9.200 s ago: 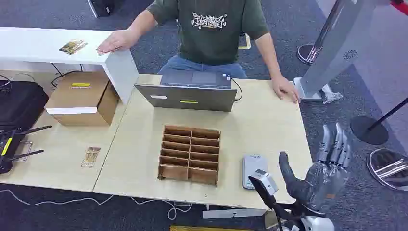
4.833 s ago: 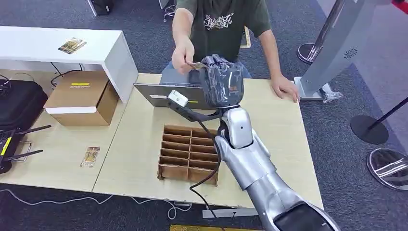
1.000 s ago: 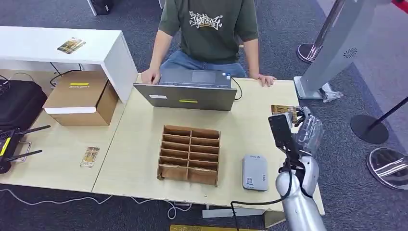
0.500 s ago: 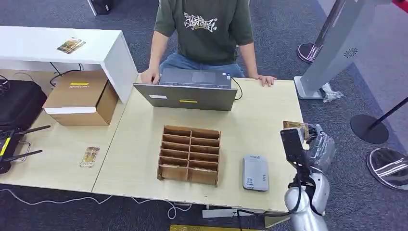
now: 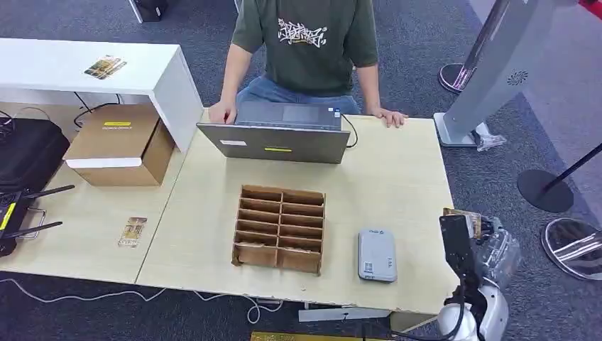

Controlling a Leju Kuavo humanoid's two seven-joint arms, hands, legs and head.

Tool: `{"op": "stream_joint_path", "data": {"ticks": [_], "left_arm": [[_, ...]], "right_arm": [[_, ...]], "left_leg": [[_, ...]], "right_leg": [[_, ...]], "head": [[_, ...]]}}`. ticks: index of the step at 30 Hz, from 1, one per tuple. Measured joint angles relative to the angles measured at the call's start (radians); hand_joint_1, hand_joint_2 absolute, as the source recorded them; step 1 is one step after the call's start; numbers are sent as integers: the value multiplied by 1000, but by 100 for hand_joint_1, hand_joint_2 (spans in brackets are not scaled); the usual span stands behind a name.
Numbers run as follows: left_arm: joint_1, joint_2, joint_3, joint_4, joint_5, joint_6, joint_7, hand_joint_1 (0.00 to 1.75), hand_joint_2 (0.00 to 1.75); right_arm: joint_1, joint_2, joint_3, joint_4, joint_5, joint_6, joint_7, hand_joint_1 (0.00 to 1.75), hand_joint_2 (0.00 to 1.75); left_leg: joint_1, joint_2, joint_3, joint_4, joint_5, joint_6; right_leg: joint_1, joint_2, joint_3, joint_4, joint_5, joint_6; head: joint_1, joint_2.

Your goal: Pass the card to the sensor for recognition and then transmit it.

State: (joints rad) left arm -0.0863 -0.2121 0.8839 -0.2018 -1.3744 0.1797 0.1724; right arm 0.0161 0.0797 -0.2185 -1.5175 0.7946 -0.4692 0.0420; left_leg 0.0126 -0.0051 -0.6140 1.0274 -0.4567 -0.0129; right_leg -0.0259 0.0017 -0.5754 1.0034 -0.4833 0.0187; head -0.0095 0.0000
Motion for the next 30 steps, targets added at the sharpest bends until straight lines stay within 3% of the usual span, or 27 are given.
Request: {"op": "stream_joint_path", "data": {"ticks": [19,30], "left_arm": [[0,-1,0,0,-18,3,0,0,0],[-2,0,0,0,-23,-12,-9,0,0]], "right_arm": [[44,38,-53,-19,21,46,9,175,175],[11,88,45,5,1,71,7,175,175]], "left_leg": [[0,0,0,0,-1,0],[0,0,0,0,-1,0]], "right_leg": [[0,0,0,0,0,0],[0,0,0,0,0,0]], "head": [[0,0],[0,0]]}}
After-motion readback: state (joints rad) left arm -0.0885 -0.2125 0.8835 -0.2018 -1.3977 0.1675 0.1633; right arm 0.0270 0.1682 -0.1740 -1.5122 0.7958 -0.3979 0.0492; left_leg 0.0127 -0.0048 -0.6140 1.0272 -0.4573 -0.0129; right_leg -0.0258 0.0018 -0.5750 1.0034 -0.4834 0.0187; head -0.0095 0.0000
